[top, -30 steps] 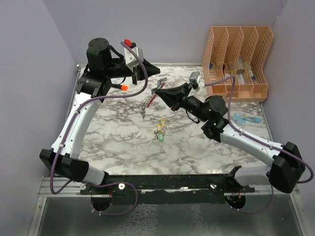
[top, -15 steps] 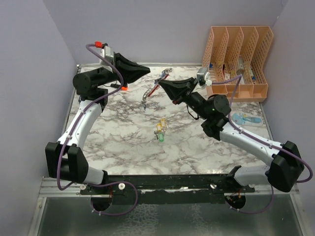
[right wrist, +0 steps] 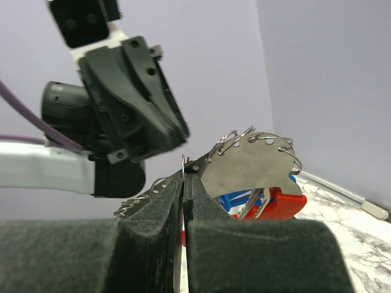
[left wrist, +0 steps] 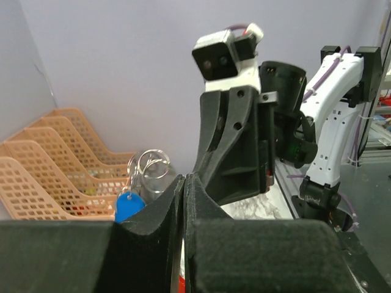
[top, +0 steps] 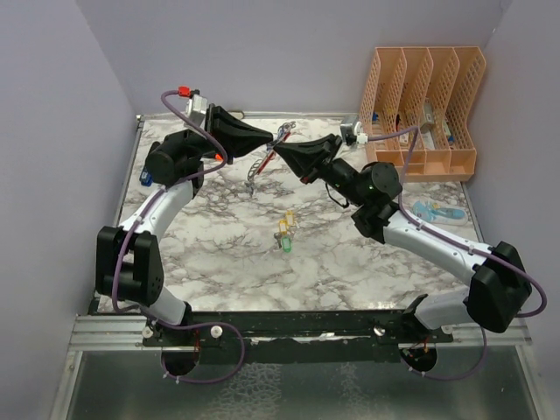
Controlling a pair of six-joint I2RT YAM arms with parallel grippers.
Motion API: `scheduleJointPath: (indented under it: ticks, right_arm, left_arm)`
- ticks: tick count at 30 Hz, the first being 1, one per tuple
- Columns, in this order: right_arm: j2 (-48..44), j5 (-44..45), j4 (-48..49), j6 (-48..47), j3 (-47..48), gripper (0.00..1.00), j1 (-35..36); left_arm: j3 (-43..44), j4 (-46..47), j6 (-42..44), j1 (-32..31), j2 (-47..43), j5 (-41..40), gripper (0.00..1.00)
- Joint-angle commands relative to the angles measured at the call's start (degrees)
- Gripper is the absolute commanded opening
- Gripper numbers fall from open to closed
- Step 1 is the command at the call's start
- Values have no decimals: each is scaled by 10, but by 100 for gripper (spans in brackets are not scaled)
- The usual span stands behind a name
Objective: Put the keys on the keyring
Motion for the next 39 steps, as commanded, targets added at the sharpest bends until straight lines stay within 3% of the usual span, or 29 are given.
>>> scheduleJointPath:
  ticks: [1,20,39]
  right_arm:
    - [0,-58,3,15,35,1,-3]
    - [-16,-77,-8,22,16,1,-9]
    - [-24,-102,13,33,3,1,-10]
  left_arm:
    - [1,146,-11,-3,8,13,4]
    - [-25,150,-16,-17,-43,17,1]
    - [-32,151,-33,-32,-39,-7,2]
